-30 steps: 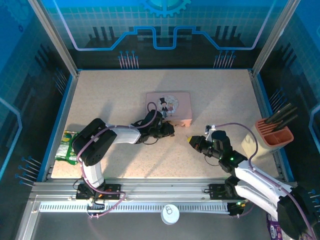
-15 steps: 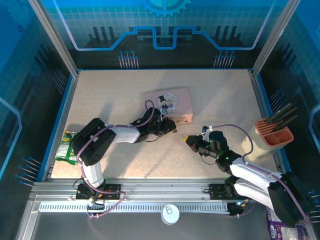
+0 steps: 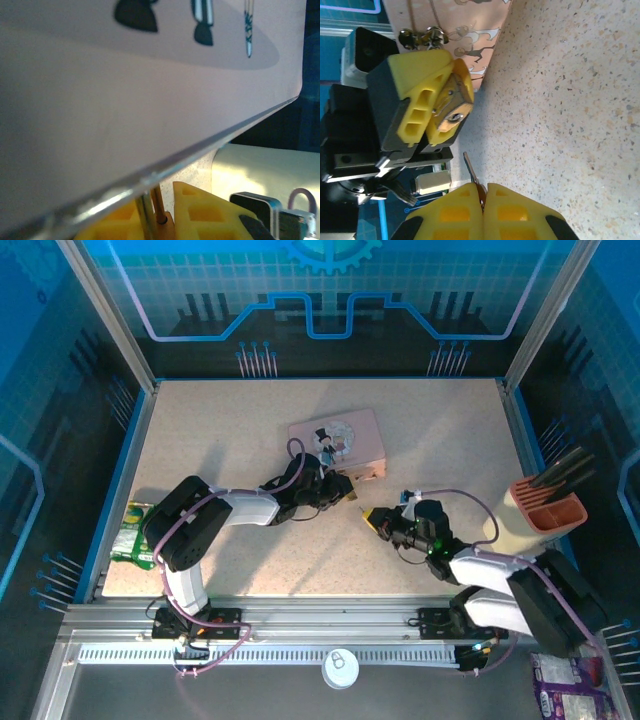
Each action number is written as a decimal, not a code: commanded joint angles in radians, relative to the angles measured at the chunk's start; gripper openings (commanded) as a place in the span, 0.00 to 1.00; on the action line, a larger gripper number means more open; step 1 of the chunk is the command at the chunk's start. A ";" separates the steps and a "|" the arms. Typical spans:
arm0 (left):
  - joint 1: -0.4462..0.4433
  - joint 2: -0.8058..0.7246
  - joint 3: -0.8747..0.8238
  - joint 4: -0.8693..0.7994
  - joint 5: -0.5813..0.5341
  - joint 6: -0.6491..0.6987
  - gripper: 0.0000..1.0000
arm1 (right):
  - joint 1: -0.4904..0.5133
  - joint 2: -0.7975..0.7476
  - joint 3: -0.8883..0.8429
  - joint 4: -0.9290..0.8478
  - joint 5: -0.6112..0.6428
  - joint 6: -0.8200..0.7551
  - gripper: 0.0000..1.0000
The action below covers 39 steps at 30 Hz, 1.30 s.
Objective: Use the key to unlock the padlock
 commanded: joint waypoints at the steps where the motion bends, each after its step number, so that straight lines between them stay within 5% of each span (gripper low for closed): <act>1: 0.006 -0.032 0.014 0.101 0.103 -0.100 0.10 | -0.014 0.079 0.001 0.187 -0.048 0.042 0.00; 20: 0.006 -0.056 -0.019 0.117 0.080 -0.105 0.09 | -0.036 0.413 -0.029 0.677 -0.054 0.211 0.00; 39: 0.006 -0.068 -0.019 0.124 0.074 -0.115 0.09 | -0.039 0.412 -0.035 0.686 -0.048 0.237 0.00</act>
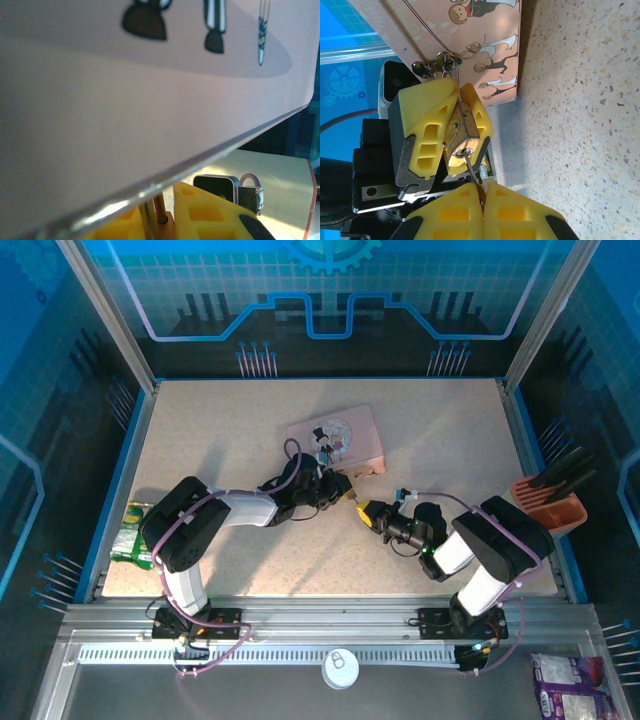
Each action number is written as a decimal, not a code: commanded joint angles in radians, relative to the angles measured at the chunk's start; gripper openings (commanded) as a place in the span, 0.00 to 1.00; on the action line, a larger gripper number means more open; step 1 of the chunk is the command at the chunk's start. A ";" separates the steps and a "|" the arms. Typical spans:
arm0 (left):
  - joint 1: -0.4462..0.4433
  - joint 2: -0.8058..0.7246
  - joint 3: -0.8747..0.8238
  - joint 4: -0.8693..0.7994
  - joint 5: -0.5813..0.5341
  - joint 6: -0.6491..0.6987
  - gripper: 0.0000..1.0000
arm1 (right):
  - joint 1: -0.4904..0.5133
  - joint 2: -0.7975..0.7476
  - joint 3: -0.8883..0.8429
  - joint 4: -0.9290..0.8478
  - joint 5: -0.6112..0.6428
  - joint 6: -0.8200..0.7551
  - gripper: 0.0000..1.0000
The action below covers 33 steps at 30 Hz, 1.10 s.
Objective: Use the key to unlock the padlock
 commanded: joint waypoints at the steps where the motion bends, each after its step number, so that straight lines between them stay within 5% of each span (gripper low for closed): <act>1: 0.003 -0.055 -0.002 0.098 0.073 -0.065 0.09 | -0.015 -0.008 -0.005 0.041 0.009 0.010 0.00; 33: -0.008 -0.065 -0.008 0.113 0.067 -0.071 0.08 | 0.027 -0.010 0.011 0.041 0.054 0.048 0.00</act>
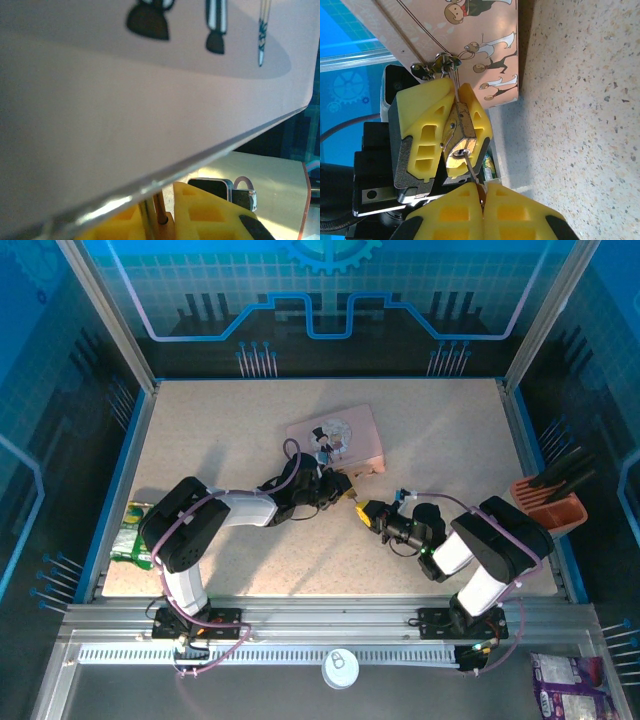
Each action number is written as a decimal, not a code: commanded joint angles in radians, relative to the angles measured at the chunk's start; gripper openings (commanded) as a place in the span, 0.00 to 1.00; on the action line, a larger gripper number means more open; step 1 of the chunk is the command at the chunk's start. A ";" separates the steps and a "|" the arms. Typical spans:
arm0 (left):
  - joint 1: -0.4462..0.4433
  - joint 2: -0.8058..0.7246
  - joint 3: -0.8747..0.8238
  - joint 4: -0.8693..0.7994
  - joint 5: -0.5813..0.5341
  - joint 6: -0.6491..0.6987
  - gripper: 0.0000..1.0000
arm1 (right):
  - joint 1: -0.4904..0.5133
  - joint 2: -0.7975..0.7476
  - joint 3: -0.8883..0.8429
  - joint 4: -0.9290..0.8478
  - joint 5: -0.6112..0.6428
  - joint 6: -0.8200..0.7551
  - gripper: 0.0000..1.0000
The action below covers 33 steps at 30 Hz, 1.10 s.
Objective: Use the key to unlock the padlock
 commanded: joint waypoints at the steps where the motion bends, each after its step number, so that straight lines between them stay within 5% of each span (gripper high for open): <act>1: -0.008 -0.062 -0.007 0.109 0.068 -0.048 0.08 | 0.010 -0.011 0.011 0.035 0.024 0.012 0.00; 33: -0.036 -0.060 -0.008 0.134 0.052 -0.056 0.08 | 0.016 -0.020 0.016 0.036 0.045 0.058 0.00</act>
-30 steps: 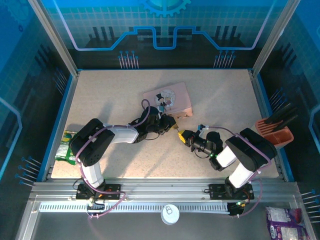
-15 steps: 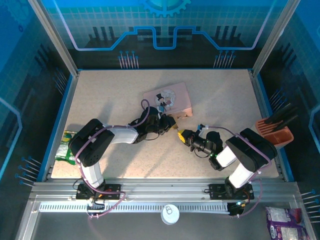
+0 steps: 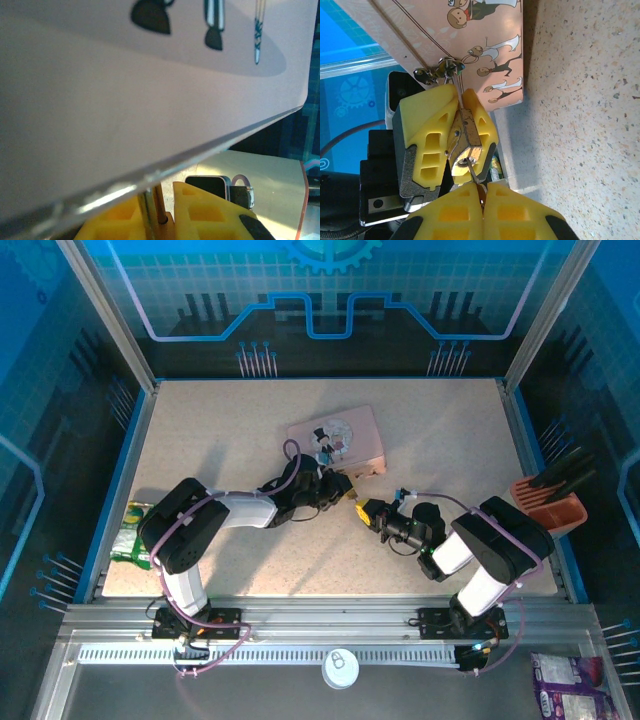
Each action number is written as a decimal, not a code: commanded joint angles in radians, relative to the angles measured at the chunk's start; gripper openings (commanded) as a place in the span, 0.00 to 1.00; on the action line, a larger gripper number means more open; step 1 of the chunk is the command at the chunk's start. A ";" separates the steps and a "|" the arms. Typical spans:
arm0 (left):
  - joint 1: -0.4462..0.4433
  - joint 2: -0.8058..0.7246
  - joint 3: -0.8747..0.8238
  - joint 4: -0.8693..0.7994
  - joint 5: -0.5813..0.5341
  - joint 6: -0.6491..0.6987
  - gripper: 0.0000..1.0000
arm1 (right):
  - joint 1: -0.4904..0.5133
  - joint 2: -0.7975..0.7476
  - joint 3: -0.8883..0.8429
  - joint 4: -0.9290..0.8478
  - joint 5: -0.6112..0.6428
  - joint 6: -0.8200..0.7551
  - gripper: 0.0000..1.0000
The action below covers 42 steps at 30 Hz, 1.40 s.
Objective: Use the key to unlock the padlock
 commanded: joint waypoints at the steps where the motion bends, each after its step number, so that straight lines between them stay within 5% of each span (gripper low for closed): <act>1: -0.024 -0.054 -0.001 0.126 0.061 -0.050 0.08 | 0.013 -0.017 0.008 0.033 0.039 0.017 0.00; 42: -0.085 -0.071 -0.030 0.101 0.027 -0.040 0.07 | 0.020 -0.012 0.015 0.032 0.061 0.035 0.00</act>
